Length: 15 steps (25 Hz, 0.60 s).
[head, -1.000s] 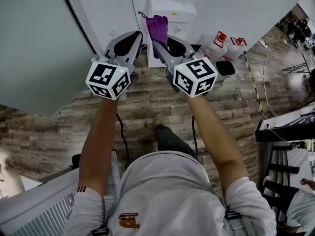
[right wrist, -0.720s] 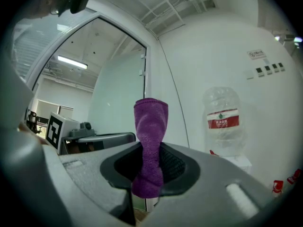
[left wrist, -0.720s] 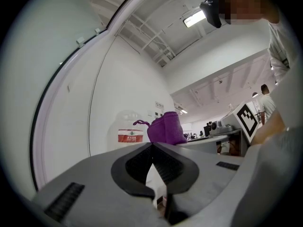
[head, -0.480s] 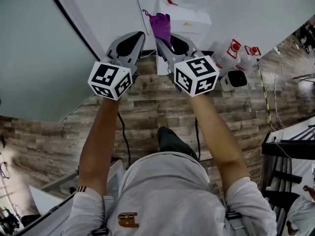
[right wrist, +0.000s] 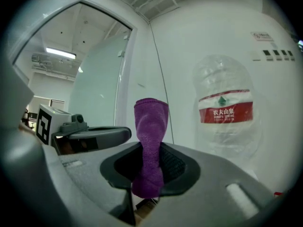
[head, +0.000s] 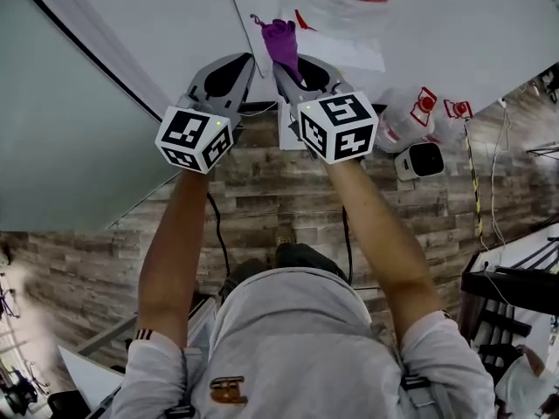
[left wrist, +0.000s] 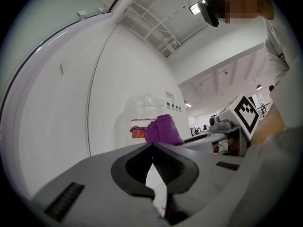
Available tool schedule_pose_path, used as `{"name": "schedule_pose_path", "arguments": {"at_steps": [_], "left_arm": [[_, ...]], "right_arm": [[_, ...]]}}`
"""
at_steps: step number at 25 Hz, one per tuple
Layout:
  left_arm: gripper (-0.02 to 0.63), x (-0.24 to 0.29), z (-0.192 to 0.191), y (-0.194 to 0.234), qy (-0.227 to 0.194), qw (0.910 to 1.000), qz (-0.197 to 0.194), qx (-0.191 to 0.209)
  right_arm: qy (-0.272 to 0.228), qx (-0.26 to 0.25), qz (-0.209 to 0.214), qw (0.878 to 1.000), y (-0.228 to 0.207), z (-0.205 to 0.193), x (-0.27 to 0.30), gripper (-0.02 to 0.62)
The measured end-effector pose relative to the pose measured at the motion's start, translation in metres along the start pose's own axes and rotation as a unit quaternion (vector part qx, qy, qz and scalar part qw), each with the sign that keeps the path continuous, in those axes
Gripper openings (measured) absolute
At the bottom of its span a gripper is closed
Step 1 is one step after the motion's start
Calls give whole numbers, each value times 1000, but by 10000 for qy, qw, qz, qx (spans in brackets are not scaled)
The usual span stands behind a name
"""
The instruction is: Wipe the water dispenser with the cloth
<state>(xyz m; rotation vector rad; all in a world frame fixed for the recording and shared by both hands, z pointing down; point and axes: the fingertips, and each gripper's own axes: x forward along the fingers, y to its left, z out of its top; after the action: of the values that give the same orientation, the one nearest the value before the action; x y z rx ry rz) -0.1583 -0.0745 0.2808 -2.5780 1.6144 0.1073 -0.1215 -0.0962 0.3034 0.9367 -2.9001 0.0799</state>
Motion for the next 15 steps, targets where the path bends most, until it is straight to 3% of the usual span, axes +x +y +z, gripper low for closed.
{"name": "schedule_pose_path", "arguments": {"at_steps": [7,15], "left_arm": [[-2,32,-16,33,119,9999,-38,6],[-2,73,-41,98,93,9993,-335,-127]], "right_arm": [[241,-28,-181,9995,-25,-6,45,97],[649,-100,-804,9946,-62,-18,119,97]]}}
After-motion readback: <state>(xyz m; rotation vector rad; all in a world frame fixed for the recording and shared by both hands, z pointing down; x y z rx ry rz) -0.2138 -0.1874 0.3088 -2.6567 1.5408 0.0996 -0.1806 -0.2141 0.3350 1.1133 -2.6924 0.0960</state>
